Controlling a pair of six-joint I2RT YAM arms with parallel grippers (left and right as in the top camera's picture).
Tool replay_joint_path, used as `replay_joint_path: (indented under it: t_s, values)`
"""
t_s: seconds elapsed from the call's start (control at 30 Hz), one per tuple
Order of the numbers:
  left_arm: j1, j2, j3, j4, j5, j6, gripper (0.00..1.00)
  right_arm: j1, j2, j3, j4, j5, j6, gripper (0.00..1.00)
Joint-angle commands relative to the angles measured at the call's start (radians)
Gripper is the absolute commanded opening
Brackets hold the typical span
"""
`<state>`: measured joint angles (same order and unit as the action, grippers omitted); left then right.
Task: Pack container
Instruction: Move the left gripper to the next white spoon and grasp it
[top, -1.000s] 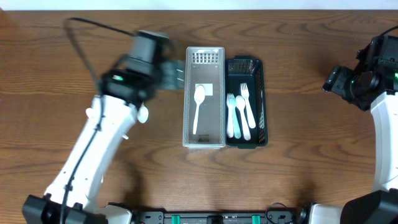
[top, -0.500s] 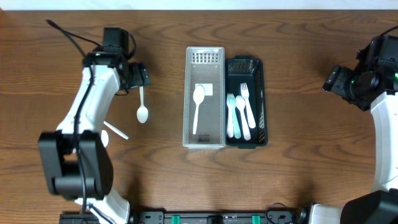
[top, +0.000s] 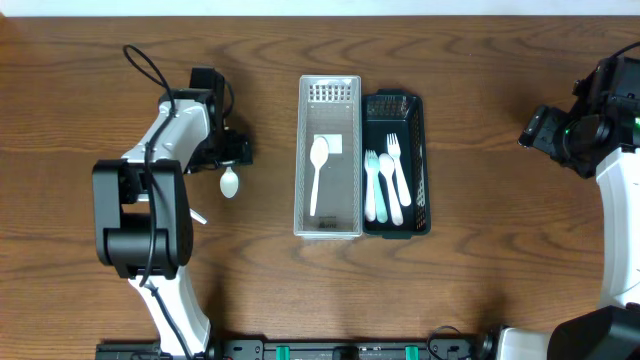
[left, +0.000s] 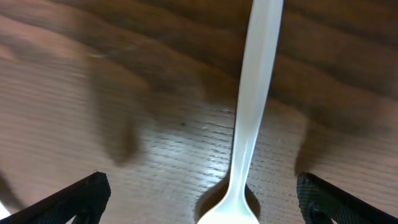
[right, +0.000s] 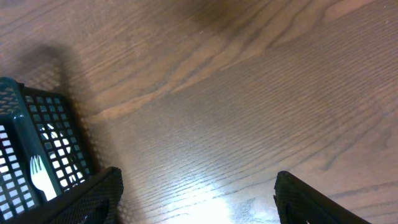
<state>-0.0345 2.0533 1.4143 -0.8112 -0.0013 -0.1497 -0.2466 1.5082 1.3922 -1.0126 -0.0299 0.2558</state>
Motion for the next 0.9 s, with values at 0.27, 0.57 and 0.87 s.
replay_joint_path:
  t_s: [0.27,0.57,0.87]
  values:
    - [-0.001,0.039,-0.006,-0.042,0.073,0.071,0.76,-0.002,0.001,-0.002,-0.002,-0.004,0.009,0.81]
    - [-0.001,0.039,-0.006,-0.03,0.073,0.071,0.36,-0.002,0.001,-0.002,-0.005,-0.004,0.009,0.81]
    - [-0.002,0.039,-0.006,0.001,0.073,0.071,0.07,-0.002,0.001,-0.002,-0.005,-0.004,0.009,0.81]
